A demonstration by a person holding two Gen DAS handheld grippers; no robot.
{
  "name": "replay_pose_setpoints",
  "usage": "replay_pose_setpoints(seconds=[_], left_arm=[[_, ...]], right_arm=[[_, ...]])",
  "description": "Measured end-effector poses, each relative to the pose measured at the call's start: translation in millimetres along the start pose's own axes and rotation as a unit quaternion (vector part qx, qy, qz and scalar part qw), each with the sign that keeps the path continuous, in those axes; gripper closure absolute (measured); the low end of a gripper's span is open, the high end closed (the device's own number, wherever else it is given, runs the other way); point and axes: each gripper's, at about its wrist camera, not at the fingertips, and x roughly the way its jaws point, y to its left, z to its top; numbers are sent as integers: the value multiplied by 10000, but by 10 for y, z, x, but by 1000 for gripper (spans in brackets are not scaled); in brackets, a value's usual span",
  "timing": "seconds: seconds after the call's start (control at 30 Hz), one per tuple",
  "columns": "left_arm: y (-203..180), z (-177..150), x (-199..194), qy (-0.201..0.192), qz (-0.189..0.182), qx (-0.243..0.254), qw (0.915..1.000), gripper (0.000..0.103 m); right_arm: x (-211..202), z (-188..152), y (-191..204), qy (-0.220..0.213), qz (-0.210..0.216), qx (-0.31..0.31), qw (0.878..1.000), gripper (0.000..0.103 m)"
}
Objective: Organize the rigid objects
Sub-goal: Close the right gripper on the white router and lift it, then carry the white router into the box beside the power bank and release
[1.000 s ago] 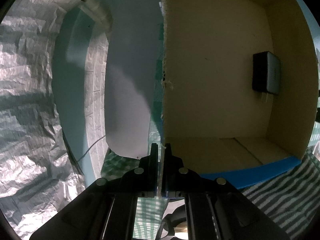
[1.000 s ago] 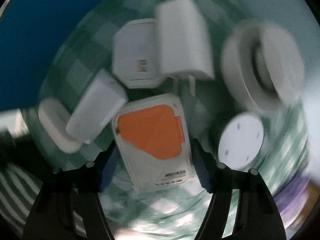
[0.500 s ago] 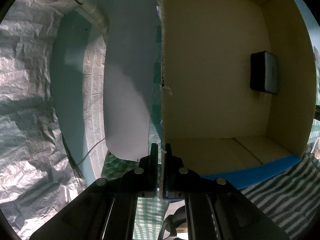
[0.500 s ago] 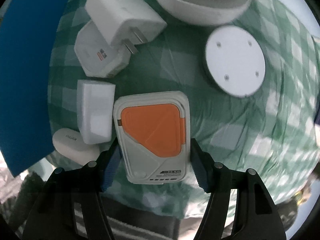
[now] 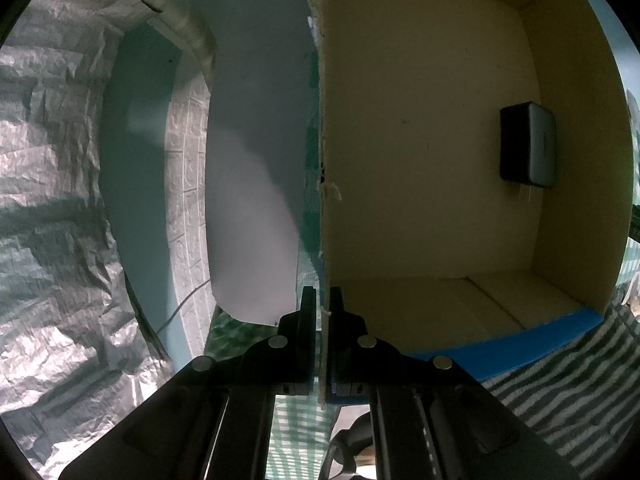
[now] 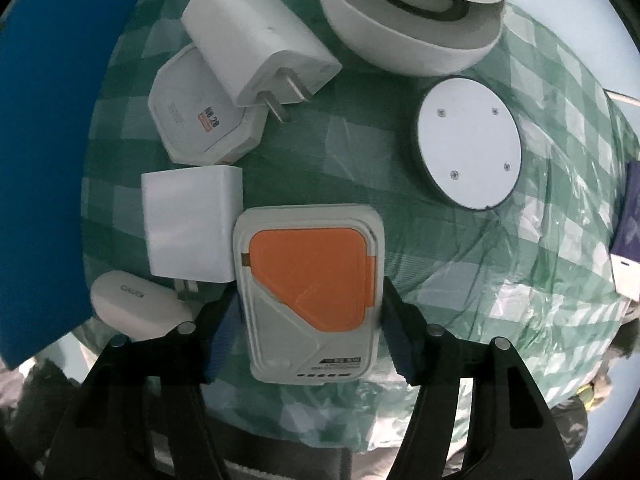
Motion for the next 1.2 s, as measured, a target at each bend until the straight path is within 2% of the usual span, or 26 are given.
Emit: replay_pose_setpoints(seconds=[0.23, 0.5, 0.77, 1.07, 1.2], left_arm=[[13, 11, -1, -4, -10, 48, 10000, 98], [9, 13, -2, -4, -10, 73, 10000, 98], [7, 18, -11, 3, -12, 92, 10000, 98], [2, 17, -18, -4, 5, 119, 9999, 98], [7, 28, -24, -14, -15, 112, 9999, 97]], right_arm=[[-100, -122, -23, -85, 216, 102, 9997, 40], [-392, -76, -3, -264, 327, -40, 9991, 40], [-686, -8, 248, -441, 410, -238, 9979, 40], [-1152, 24, 292, -665, 551, -554, 9947, 40], [-1324, 80, 469, -783, 647, -754, 9920, 40]])
